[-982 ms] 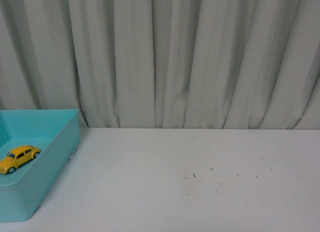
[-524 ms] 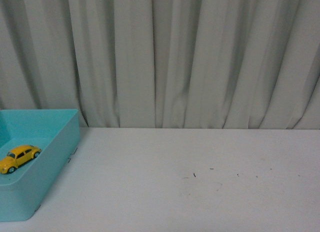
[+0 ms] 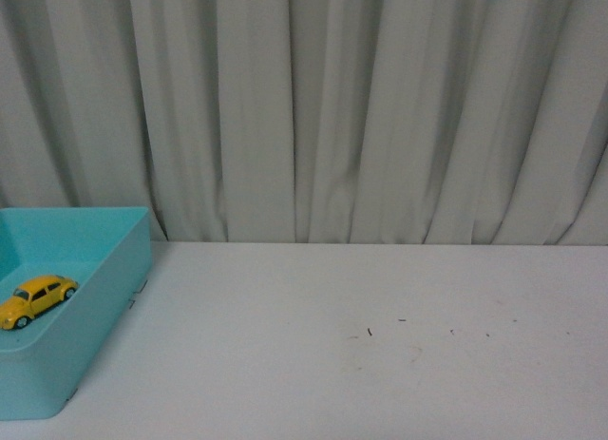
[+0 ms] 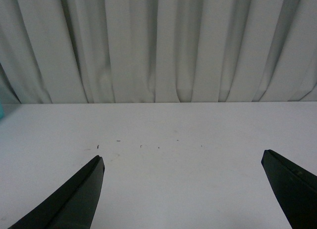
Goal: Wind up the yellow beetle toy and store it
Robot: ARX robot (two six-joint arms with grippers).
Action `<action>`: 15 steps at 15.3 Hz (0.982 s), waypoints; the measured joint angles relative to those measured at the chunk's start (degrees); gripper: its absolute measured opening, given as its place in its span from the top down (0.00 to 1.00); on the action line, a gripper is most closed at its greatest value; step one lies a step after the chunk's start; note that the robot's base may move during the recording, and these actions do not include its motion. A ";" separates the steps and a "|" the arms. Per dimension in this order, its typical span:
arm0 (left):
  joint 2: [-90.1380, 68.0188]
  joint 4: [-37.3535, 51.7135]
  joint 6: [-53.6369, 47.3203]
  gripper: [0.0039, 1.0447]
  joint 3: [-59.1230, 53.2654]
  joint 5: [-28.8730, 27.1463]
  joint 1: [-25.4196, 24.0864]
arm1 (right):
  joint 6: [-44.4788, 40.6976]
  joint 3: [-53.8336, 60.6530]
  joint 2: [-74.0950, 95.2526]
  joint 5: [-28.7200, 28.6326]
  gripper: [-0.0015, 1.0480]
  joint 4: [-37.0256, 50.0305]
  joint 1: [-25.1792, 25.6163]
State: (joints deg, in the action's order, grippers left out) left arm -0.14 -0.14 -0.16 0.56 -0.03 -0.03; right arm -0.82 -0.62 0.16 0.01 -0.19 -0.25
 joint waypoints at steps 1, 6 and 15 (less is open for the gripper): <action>0.00 0.00 0.00 0.06 0.00 0.00 0.00 | 0.00 0.00 0.00 0.00 0.06 0.00 0.00; 0.00 0.00 0.00 0.06 0.00 0.00 0.00 | -0.02 0.00 0.00 0.00 0.06 0.00 0.00; 0.00 0.04 0.02 0.06 0.00 -0.07 0.00 | -0.02 0.00 0.00 0.00 0.06 0.11 0.00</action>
State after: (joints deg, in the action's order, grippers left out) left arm -0.14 -0.10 -0.14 0.56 -0.10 -0.03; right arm -0.84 -0.62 0.16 0.01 -0.08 -0.25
